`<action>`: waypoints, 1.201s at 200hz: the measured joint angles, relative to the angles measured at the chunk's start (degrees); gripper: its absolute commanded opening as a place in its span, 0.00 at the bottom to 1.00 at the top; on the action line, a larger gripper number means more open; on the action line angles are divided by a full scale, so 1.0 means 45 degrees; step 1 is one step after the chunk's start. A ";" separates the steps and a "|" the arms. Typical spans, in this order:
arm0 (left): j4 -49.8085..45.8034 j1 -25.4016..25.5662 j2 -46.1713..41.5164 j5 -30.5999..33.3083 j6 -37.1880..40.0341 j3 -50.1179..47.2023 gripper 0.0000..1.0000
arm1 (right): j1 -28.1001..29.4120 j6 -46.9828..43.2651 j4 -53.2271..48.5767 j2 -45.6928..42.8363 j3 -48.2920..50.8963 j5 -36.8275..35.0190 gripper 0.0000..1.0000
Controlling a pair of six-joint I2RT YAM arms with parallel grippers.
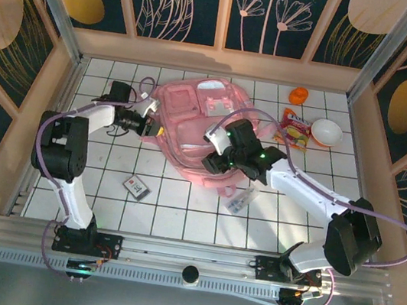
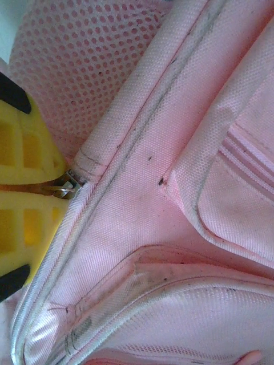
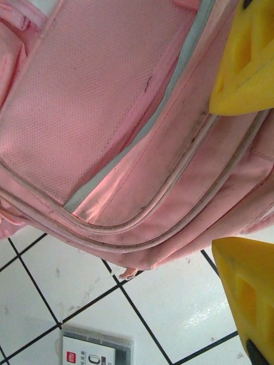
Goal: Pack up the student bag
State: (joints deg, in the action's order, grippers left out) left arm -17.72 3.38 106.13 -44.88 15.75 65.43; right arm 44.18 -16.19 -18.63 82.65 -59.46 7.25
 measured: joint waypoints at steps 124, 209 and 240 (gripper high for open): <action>0.1574 0.0155 -0.1025 0.1423 0.0053 -0.1520 0.07 | 0.1098 -0.0291 0.1350 0.1919 0.0257 -0.1287 0.60; 0.2322 0.0228 -0.1457 0.1365 0.0034 -0.2356 0.00 | 0.1001 0.2074 0.2404 0.2278 0.0602 -0.1433 0.55; 0.2137 0.0675 -0.1671 0.1447 0.0369 -0.2365 0.00 | 0.0884 0.3254 0.3152 0.2647 0.0602 -0.1802 0.53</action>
State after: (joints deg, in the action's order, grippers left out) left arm -8.10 6.42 98.61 -38.37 17.41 54.78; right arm 48.16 -1.54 -4.45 94.56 -56.75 -0.86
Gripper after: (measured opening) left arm 0.044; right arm 0.534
